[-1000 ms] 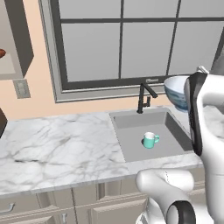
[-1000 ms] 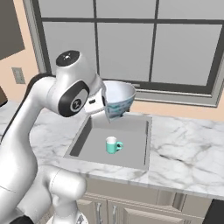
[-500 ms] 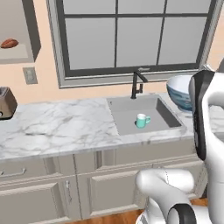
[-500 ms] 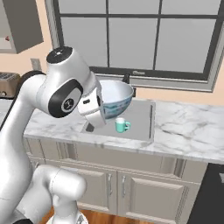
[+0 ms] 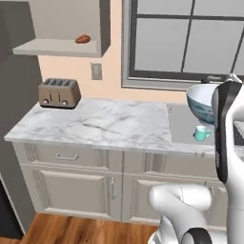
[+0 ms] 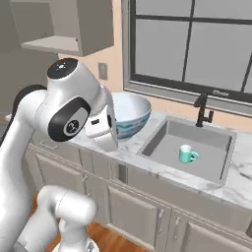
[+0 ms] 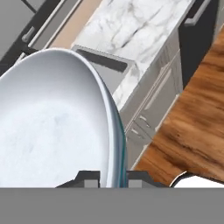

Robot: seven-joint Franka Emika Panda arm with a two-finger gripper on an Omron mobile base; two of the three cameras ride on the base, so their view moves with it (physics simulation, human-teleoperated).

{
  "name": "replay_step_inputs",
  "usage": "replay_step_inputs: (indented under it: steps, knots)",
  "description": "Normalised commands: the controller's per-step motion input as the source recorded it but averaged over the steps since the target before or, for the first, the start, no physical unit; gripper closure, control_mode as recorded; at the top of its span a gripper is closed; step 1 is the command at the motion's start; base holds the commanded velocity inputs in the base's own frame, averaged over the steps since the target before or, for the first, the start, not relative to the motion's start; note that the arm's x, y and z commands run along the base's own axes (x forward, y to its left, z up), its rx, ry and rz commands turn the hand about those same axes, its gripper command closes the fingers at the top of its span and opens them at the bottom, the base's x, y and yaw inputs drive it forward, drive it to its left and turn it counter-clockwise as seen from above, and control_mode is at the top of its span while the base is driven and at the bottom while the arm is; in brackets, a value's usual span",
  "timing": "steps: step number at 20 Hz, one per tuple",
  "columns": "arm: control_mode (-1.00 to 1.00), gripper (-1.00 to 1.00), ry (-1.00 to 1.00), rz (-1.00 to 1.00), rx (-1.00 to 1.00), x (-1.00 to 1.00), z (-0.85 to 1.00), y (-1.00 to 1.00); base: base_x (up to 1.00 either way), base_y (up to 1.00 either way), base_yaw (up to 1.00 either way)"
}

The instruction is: Pick the mug and place it in the sink. Pick the bowl and place it in the open cabinet and then close the cabinet.

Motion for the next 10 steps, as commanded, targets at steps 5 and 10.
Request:
replay_step_inputs:
  steps: [5,10]
  knots:
    - [1.0,1.0,0.0,0.0,0.0,0.0,0.0,0.0,0.07,0.16,0.81]
    - [1.0,1.0,0.0,0.0,0.0,0.0,0.0,0.0,0.12,0.45,0.62]
